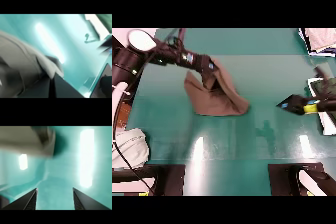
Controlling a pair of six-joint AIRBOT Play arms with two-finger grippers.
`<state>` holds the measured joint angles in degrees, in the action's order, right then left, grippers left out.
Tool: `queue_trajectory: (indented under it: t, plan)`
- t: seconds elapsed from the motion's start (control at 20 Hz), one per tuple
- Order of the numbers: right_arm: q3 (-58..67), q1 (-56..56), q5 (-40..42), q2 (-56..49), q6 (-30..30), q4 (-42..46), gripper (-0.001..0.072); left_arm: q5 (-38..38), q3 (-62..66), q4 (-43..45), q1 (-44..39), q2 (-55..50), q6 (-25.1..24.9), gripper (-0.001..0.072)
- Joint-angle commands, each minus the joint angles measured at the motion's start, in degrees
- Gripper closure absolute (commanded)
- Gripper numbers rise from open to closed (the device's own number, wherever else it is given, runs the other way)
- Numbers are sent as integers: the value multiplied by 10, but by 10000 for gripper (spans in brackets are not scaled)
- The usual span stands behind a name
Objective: Fold the shirts.
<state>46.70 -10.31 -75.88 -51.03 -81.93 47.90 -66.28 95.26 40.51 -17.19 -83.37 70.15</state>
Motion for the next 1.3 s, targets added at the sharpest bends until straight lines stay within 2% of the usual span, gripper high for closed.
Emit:
queue_trajectory:
  t: [0.0, 0.15, 0.25, 0.6, 0.8, 0.9, 0.95, 1.0, 1.05, 1.25]
  plan:
    - [-130, 91, 165, 1, 20, -64, 196, -37, 79, -2, 1, 3, 4, 684]
    - [-174, 197, 318, 1, 20, -100, 197, -58, 95, -3, 1, 3, 30, 683]
    - [-179, 246, 387, -12, 19, -130, 198, -73, 95, -1, 1, 3, 31, 684]
    - [-83, 332, 475, -172, 19, -139, 198, -76, 95, 59, 1, 3, 32, 684]
    - [-14, 372, 479, -258, 19, -138, 205, -83, 95, 74, 1, 3, 34, 684]
    - [10, 389, 493, -282, 19, -135, 360, -83, 95, 75, 1, 3, 34, 684]
    - [17, 393, 503, -287, 21, -133, 489, -84, 95, 76, 1, 3, 33, 683]
    - [23, 394, 509, -288, 22, -132, 662, -83, 95, 77, 1, 3, 33, 683]
    - [24, 392, 516, -285, 25, -132, 695, -83, 95, 78, 1, 3, 33, 684]
    - [24, 354, 514, -210, 25, -56, 698, -74, 118, 120, 1, 17, 33, 684]
